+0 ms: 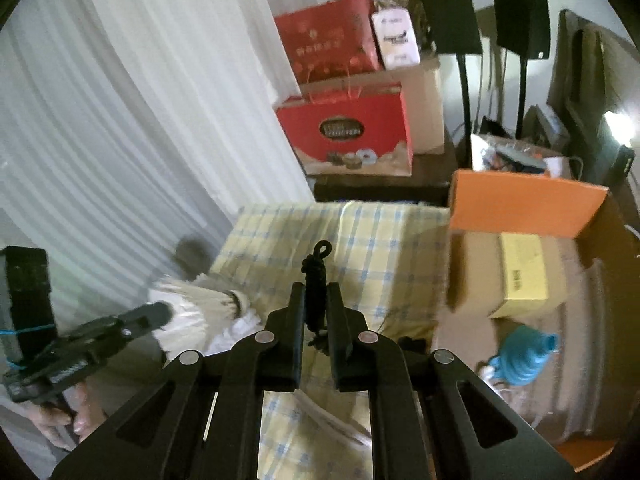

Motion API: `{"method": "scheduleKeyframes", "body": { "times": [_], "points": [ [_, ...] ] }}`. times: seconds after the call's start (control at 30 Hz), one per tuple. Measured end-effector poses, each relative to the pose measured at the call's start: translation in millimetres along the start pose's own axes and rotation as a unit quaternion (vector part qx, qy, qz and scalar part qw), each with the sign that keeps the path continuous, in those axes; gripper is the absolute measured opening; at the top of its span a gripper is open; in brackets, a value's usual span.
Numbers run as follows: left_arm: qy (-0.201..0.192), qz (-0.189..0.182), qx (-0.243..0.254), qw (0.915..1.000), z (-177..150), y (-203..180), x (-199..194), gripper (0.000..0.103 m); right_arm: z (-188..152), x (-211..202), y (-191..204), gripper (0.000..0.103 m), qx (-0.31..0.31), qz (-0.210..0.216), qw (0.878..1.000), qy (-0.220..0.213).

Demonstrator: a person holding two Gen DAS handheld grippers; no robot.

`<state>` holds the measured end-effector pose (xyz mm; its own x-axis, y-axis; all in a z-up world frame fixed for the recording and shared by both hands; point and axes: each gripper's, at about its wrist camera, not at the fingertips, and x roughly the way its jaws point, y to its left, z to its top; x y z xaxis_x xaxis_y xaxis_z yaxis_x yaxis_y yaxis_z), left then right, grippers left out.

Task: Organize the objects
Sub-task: 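Carry shuttlecock and lanyard over the box with both tools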

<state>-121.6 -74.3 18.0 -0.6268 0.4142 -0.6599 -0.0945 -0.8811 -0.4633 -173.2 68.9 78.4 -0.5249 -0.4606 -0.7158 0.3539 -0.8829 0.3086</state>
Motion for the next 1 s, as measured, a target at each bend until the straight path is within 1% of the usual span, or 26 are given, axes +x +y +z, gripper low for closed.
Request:
{"method": "scheduleKeyframes", "body": {
  "times": [0.3,0.6,0.8,1.0],
  "points": [
    [0.016,-0.032,0.044,0.9984,2,-62,18,0.002,-1,-61,-24,0.009,0.004,-0.005,1.0,-0.029],
    [0.033,-0.052,0.073,0.9954,-3,-114,40,0.002,-8,-99,-59,0.009,0.024,-0.019,0.998,-0.048],
    [0.047,-0.051,0.094,0.9931,-8,-141,58,0.002,-14,-119,-80,0.009,0.033,-0.039,0.997,-0.061],
    [0.064,-0.043,0.114,0.9905,-12,-165,83,0.002,-23,-123,-108,0.009,0.055,-0.047,0.996,-0.059]
  ]
}}
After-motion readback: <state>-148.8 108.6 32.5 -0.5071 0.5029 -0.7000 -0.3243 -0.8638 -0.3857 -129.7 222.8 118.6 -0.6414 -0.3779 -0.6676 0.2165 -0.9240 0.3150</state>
